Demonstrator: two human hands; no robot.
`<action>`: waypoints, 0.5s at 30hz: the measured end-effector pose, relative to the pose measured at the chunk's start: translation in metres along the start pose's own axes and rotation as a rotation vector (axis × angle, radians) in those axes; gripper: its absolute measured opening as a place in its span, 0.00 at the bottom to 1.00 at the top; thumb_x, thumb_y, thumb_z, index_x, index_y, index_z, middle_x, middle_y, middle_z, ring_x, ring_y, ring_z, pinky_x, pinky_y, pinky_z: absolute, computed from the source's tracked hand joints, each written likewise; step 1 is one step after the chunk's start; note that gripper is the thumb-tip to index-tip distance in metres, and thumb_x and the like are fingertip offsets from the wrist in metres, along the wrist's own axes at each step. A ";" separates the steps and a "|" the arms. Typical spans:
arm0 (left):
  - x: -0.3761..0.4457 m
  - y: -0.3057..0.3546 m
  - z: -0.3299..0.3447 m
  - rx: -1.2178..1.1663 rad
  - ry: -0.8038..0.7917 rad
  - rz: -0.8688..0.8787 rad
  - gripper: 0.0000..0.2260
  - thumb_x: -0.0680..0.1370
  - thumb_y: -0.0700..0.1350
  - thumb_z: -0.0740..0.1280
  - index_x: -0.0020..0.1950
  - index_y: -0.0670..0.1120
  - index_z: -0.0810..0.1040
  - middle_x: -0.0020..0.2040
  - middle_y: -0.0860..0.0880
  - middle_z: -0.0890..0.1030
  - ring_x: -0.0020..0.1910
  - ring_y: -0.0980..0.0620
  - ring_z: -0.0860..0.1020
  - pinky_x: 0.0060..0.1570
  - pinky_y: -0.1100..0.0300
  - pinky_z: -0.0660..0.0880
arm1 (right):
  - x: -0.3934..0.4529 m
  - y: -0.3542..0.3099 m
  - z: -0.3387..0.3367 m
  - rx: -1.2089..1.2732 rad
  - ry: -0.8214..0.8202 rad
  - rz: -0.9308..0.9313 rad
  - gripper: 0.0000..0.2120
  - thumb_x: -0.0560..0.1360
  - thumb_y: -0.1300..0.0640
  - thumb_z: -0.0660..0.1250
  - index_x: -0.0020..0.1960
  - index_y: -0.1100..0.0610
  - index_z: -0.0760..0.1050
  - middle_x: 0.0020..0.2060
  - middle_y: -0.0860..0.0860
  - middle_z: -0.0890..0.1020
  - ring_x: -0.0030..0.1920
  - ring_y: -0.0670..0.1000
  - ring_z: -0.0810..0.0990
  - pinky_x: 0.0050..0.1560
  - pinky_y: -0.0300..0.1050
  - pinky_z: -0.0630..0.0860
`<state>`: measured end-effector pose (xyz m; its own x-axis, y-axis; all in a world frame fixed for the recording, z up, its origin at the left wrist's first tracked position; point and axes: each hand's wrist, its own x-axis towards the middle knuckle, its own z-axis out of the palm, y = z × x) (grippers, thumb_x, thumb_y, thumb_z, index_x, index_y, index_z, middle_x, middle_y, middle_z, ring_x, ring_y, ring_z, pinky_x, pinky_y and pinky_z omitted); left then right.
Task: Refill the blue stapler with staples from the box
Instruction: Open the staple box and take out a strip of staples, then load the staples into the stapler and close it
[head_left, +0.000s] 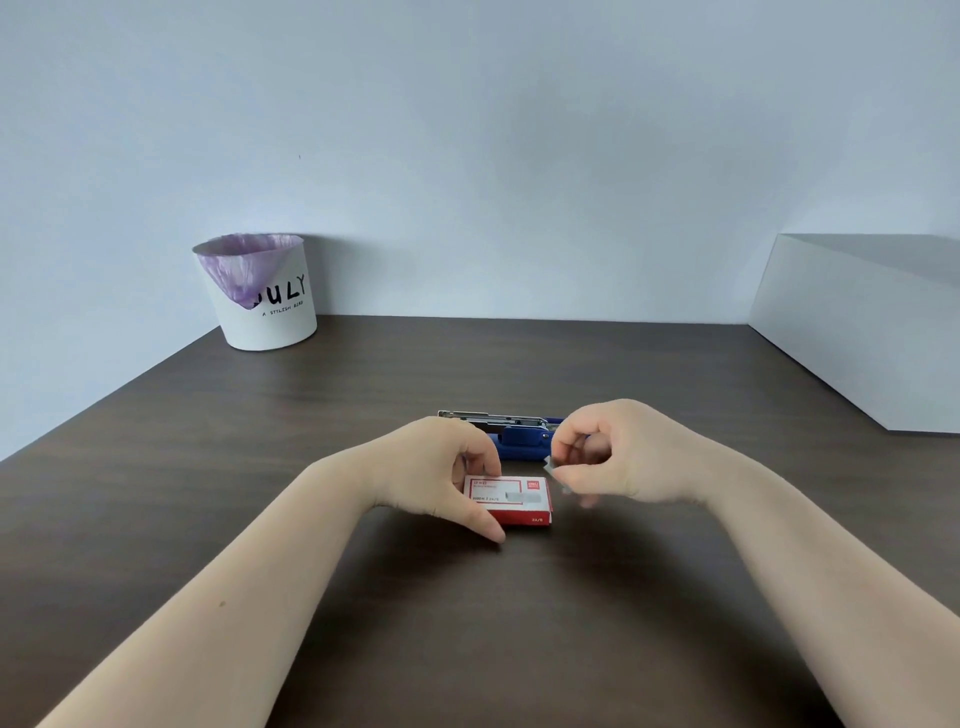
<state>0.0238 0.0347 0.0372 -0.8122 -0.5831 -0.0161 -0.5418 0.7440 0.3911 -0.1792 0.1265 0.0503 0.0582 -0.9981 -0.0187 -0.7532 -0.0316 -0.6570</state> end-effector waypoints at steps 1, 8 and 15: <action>-0.001 -0.001 -0.001 -0.006 0.005 -0.004 0.22 0.63 0.58 0.77 0.52 0.52 0.79 0.43 0.61 0.75 0.36 0.62 0.74 0.35 0.73 0.69 | 0.000 0.001 -0.002 -0.009 0.041 0.005 0.03 0.71 0.56 0.70 0.43 0.55 0.77 0.35 0.55 0.86 0.29 0.47 0.83 0.41 0.41 0.78; -0.005 -0.014 -0.015 -0.289 0.383 -0.091 0.09 0.71 0.54 0.71 0.43 0.49 0.83 0.38 0.54 0.82 0.31 0.59 0.73 0.37 0.66 0.71 | 0.011 -0.002 -0.009 0.032 0.209 0.005 0.02 0.72 0.58 0.70 0.44 0.52 0.78 0.35 0.49 0.84 0.23 0.45 0.78 0.27 0.32 0.72; 0.002 -0.050 -0.008 -0.297 0.560 -0.225 0.01 0.73 0.46 0.71 0.42 0.50 0.82 0.38 0.57 0.79 0.36 0.56 0.73 0.41 0.66 0.70 | 0.055 -0.021 0.009 -0.232 0.148 -0.092 0.09 0.77 0.58 0.63 0.54 0.55 0.80 0.42 0.44 0.80 0.35 0.39 0.75 0.39 0.28 0.68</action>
<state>0.0504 -0.0063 0.0254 -0.4086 -0.8541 0.3217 -0.5370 0.5100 0.6720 -0.1545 0.0728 0.0563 0.0499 -0.9867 0.1547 -0.8799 -0.1167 -0.4607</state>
